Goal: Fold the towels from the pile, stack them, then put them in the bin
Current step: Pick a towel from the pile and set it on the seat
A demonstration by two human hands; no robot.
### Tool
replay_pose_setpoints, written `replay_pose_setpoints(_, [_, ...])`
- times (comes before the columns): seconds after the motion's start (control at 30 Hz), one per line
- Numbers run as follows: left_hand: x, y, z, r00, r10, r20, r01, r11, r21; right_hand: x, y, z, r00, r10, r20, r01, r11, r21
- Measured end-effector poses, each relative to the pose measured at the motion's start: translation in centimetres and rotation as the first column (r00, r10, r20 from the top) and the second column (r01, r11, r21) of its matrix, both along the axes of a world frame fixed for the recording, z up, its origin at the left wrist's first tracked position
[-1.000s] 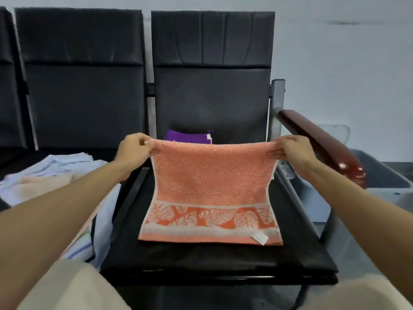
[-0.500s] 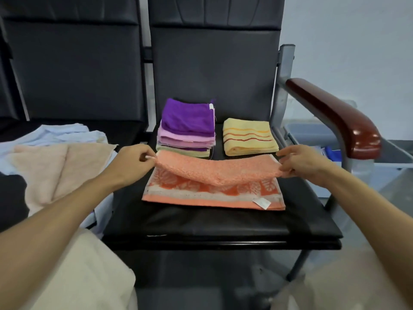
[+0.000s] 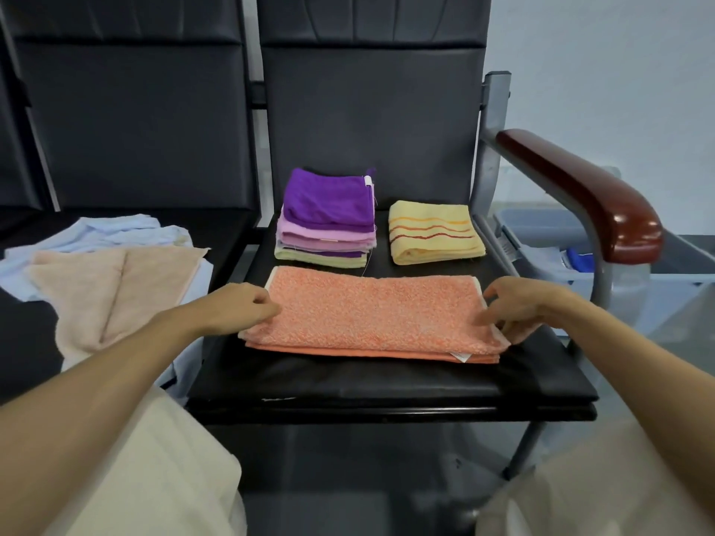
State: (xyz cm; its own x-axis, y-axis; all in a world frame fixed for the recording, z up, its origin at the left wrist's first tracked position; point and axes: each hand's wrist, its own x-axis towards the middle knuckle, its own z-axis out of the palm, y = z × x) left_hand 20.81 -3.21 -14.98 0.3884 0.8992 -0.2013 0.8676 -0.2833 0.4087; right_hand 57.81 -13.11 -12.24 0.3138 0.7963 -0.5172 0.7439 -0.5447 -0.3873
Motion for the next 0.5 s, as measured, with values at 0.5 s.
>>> replay_pose_setpoints(0.5, [1.1, 1.2, -0.5, 0.912, 0.346, 0.220, -0.266, 0.908, -0.324, -1.1, 1.6, -2.7, 0.984, -0.070, -0.164, 0.094, 0.985, 0.147])
